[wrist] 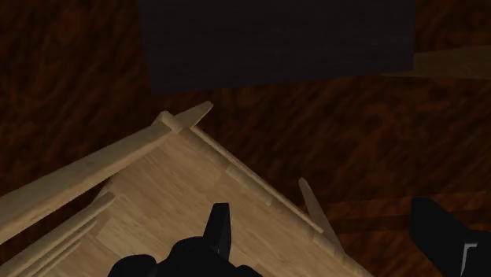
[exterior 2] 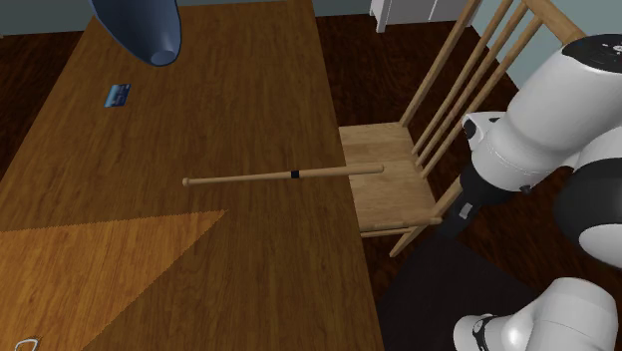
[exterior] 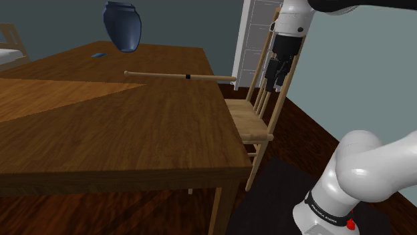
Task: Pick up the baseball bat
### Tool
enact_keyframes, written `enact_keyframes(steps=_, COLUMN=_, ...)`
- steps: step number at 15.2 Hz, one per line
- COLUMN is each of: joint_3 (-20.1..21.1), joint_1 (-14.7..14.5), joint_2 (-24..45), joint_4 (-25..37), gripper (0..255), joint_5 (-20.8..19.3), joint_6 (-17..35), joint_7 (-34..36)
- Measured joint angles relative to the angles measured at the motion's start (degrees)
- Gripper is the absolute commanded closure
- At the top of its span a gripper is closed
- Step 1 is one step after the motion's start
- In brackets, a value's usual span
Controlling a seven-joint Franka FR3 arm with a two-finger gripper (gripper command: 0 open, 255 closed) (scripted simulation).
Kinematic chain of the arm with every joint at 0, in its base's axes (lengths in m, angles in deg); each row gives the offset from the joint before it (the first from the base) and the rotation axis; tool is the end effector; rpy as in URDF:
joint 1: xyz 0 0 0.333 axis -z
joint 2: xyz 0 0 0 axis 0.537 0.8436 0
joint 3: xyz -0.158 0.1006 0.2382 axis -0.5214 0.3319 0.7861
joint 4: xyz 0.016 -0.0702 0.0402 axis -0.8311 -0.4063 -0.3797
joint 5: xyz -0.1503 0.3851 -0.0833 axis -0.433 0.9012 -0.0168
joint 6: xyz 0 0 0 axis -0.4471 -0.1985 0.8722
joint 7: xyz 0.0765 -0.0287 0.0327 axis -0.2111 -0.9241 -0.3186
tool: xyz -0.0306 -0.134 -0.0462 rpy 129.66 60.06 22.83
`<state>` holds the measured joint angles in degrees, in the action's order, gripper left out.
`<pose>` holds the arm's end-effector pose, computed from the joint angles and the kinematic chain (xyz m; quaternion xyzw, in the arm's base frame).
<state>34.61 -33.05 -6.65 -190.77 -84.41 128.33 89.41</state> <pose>0.3381 -0.0235 0.5650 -0.9998 0.0183 0.0090 0.0085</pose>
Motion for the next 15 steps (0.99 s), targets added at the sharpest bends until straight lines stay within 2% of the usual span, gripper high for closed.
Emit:
enact_keyframes(steps=2, joint_3=-0.15, joint_1=-0.29, joint_2=1.00, joint_4=0.59, gripper=0, joint_5=-0.16, joint_6=0.44, joint_7=-0.71)
enact_keyframes(steps=7, joint_3=-1.14, joint_1=-2.95, joint_2=10.85, joint_4=7.23, gripper=0, joint_5=-1.17, joint_6=3.80, joint_7=-7.28)
enact_keyframes(steps=15, joint_3=-1.61, joint_1=-6.92, joint_2=28.62, joint_4=23.52, gripper=0, joint_5=-1.69, joint_6=5.75, joint_7=-18.77)
